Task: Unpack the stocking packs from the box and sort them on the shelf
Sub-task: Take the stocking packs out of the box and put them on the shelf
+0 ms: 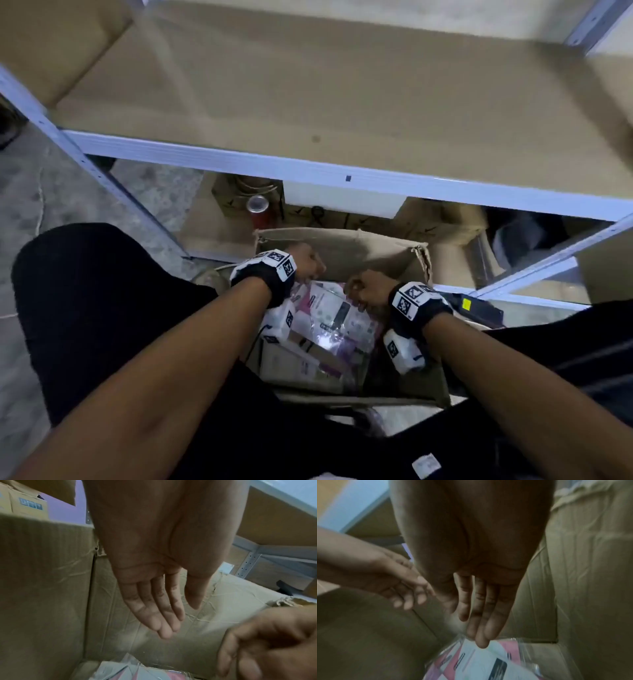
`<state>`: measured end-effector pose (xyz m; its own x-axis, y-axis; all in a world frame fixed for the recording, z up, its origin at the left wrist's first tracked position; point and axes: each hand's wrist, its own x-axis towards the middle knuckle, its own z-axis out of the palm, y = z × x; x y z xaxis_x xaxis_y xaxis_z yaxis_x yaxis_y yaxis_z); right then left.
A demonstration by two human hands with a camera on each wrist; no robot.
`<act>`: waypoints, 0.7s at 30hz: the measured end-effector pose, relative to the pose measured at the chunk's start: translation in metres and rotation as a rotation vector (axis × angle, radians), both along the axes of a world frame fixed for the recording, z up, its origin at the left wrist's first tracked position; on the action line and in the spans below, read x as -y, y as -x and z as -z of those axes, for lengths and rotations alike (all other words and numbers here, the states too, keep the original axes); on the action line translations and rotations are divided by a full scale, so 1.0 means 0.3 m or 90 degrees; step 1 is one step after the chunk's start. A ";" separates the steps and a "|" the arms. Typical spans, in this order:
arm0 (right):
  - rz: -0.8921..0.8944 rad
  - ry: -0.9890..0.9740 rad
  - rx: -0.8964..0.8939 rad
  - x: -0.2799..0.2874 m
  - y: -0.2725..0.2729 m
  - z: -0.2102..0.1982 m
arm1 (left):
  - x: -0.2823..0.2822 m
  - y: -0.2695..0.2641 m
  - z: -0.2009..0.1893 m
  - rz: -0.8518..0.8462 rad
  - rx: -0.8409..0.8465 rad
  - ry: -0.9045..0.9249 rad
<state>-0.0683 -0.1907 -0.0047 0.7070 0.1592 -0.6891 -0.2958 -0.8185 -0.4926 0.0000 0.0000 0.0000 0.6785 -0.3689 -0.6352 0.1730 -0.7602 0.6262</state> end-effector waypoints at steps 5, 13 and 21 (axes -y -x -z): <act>-0.130 0.125 -0.029 -0.074 -0.014 0.122 | -0.002 -0.015 0.042 -0.023 -0.024 0.004; -0.156 0.142 0.007 -0.159 0.049 0.347 | -0.016 -0.020 0.088 -0.027 -0.073 -0.005; -0.127 0.162 0.035 -0.189 0.101 0.413 | -0.018 -0.017 0.116 0.010 -0.019 -0.003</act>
<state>-0.0986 -0.1341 -0.1285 0.7165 0.1260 -0.6861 -0.0964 -0.9562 -0.2763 0.0050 0.0054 -0.0347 0.6537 -0.3762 -0.6566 0.1790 -0.7661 0.6172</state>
